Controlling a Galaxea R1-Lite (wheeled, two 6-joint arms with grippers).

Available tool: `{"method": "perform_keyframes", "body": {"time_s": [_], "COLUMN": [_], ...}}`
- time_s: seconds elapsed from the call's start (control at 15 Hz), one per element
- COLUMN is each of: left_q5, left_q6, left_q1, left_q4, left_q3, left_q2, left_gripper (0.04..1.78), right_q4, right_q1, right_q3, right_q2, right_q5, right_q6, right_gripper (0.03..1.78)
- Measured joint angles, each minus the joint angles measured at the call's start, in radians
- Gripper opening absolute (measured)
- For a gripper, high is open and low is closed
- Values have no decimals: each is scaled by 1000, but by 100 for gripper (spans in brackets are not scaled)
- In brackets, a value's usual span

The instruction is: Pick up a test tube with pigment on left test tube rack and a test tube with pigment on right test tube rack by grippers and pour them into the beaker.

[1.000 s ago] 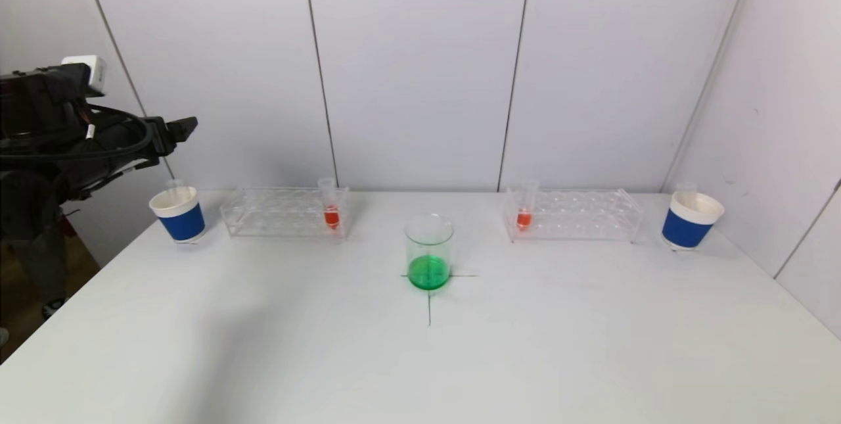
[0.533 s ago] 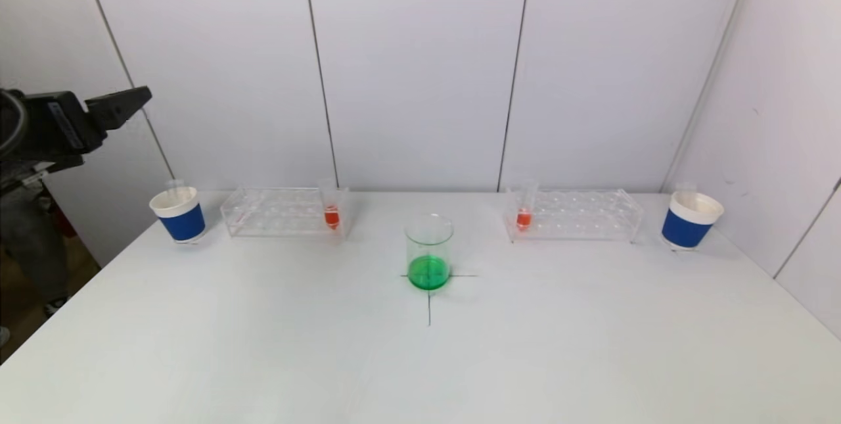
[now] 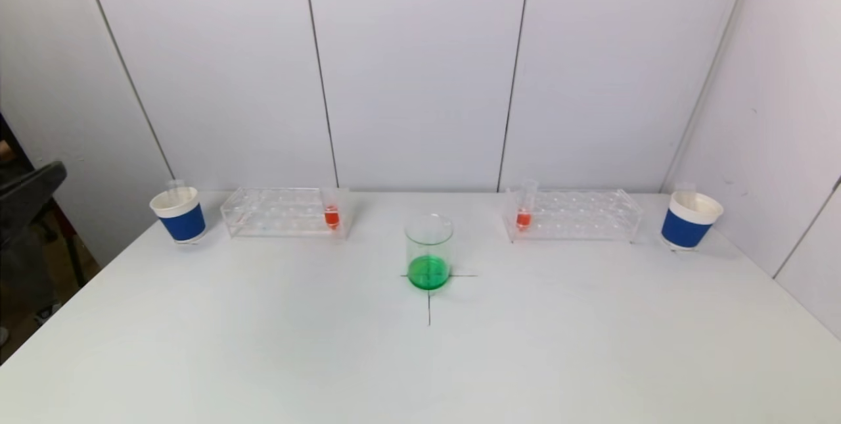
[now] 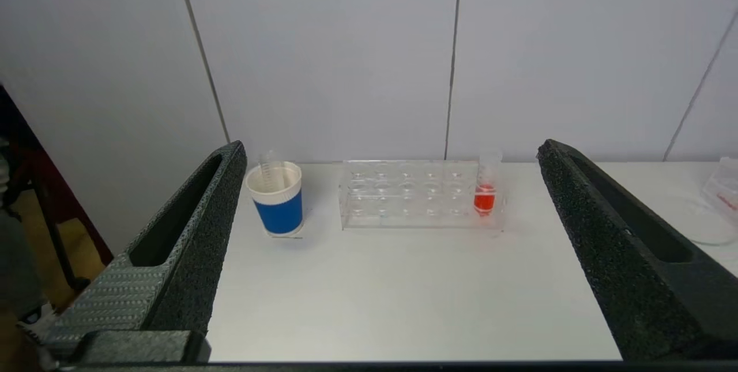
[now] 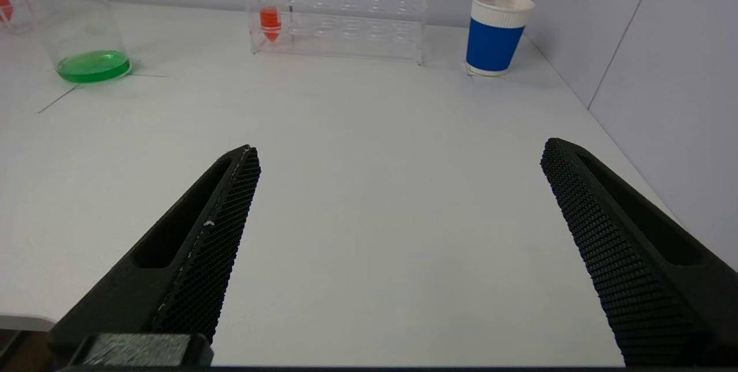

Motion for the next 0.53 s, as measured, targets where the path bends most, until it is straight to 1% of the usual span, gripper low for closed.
{"method": "perform_keyframes", "body": {"time_s": [0.2, 0.4, 0.53], "left_q5": [50, 69, 72], "left_q6": [17, 34, 38], "left_q1": [-28, -49, -56], "left_q4": [93, 159, 214], "left_q3": [116, 265, 331], "left_q2": [-183, -354, -453], "left_gripper": [176, 176, 176], "right_q4": [0, 0, 0], "right_q1": [0, 0, 0], "right_q3": [0, 0, 0], "right_q2": [0, 0, 0], "right_q5": [0, 0, 0], "right_q6": [0, 0, 0], "right_gripper": [177, 177, 177]}}
